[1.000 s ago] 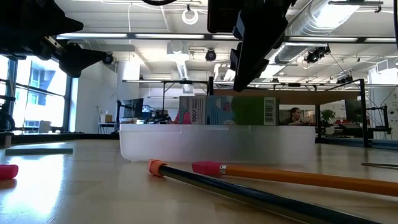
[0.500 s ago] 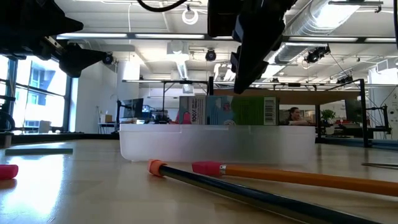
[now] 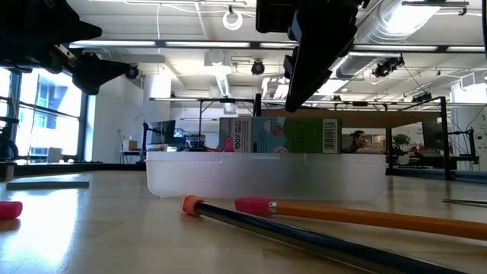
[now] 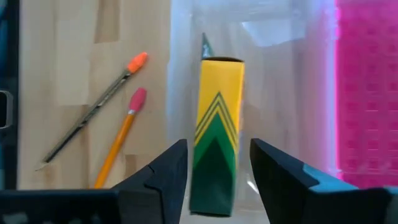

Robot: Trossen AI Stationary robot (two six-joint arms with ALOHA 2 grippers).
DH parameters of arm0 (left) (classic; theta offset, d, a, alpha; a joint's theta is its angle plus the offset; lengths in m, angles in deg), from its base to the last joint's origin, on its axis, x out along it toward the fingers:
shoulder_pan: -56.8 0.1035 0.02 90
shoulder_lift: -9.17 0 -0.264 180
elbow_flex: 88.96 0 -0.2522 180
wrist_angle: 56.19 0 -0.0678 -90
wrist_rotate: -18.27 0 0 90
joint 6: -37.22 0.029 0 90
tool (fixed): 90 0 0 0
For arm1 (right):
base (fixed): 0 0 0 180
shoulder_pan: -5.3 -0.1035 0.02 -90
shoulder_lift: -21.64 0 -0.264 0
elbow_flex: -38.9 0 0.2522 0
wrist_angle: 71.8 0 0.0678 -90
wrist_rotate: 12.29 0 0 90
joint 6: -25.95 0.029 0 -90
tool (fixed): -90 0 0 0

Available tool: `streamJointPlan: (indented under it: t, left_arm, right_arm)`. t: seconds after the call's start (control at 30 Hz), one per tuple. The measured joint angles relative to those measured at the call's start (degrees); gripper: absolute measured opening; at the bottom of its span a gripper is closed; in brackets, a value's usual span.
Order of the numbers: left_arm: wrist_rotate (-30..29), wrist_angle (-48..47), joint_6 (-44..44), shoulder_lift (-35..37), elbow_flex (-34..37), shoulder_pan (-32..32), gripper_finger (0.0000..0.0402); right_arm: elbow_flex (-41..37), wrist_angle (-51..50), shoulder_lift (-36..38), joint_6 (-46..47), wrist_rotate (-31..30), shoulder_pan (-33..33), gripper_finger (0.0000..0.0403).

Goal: Pack school essentials
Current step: Put the yellow crayon box into the pink supply box

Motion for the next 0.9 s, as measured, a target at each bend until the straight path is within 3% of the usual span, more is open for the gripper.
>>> streamJointPlan:
  t: [0.9]
  left_arm:
    - [0.0,-0.1,-0.1,0.0,0.0,0.0,0.04]
  right_arm:
    - [0.1,0.3,-4.2,1.4,-3.7,-1.9,0.0163]
